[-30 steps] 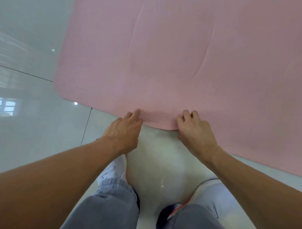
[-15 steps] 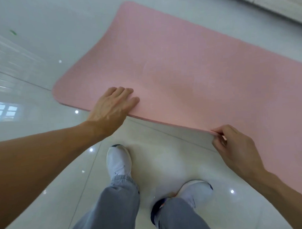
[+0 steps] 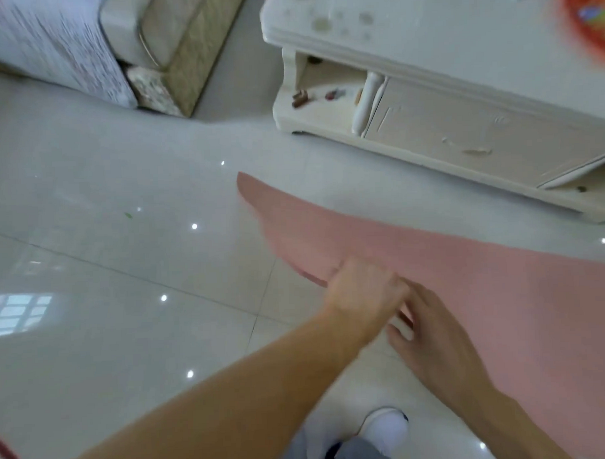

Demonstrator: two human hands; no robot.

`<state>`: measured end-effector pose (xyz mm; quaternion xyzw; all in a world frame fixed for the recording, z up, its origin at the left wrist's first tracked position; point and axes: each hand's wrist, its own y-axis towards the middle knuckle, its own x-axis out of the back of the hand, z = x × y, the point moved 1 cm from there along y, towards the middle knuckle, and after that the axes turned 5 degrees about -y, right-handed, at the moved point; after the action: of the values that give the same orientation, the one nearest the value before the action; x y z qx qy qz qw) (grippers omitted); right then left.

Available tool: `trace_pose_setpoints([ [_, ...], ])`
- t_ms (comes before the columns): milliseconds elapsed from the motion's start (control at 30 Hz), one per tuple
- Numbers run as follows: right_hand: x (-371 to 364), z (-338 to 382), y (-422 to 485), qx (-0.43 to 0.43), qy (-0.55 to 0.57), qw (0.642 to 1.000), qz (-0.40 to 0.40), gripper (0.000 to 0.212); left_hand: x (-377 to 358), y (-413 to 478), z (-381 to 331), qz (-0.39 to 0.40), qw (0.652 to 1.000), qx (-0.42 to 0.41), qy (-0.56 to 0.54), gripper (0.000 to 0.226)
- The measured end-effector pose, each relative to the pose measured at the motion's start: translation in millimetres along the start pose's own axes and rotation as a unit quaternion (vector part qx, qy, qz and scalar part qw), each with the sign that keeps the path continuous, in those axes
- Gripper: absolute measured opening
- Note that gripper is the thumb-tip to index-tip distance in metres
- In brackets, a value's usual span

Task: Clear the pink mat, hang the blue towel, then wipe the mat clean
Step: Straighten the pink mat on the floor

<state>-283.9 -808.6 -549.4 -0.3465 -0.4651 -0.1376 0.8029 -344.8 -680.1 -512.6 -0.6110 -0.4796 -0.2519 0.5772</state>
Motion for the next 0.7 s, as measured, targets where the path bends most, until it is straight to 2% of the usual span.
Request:
trace_pose_setpoints([
  [33, 14, 14, -2, -0.021, 0.001, 1.000, 0.008, 0.017, 17, -1, -11, 0.003, 1.000, -0.003, 0.003, 0.025],
  [133, 50, 28, -5, -0.084, -0.015, 0.996, 0.026, 0.043, 70, -13, -25, 0.012, 0.999, 0.021, 0.033, 0.031],
  [167, 64, 32, -8, -0.082, -0.018, 0.996, 0.019, 0.044, 88, -20, -21, 0.011, 0.999, 0.027, 0.031, 0.030],
  [267, 97, 36, -22, -0.075, 0.012, 0.997, -0.001, 0.027, 127, -43, 0, -0.013, 0.999, 0.004, 0.045, 0.026],
  [333, 114, 37, -35, -0.086, 0.032, 0.996, -0.007, 0.031, 146, -59, 12, -0.043, 0.998, -0.031, 0.035, 0.028],
  [433, 142, 42, -50, -0.116, 0.056, 0.991, -0.036, 0.028, 172, -75, 32, -0.071, 0.994, -0.071, -0.047, 0.033],
  [500, 158, 49, -59, -0.147, 0.068, 0.986, -0.039, 0.018, 189, -80, 45, -0.070, 0.988, -0.032, -0.133, 0.027],
  [567, 169, 58, -65, -0.172, 0.073, 0.982, -0.007, 0.016, 200, -85, 51, -0.057, 0.982, 0.006, -0.179, 0.021],
  [633, 185, 73, -68, -0.162, 0.078, 0.983, 0.023, 0.020, 211, -89, 44, -0.051, 0.985, 0.006, -0.164, 0.021],
  [700, 208, 93, -68, -0.116, 0.107, 0.987, 0.019, 0.020, 219, -91, 30, -0.042, 0.987, -0.007, -0.158, 0.019],
])
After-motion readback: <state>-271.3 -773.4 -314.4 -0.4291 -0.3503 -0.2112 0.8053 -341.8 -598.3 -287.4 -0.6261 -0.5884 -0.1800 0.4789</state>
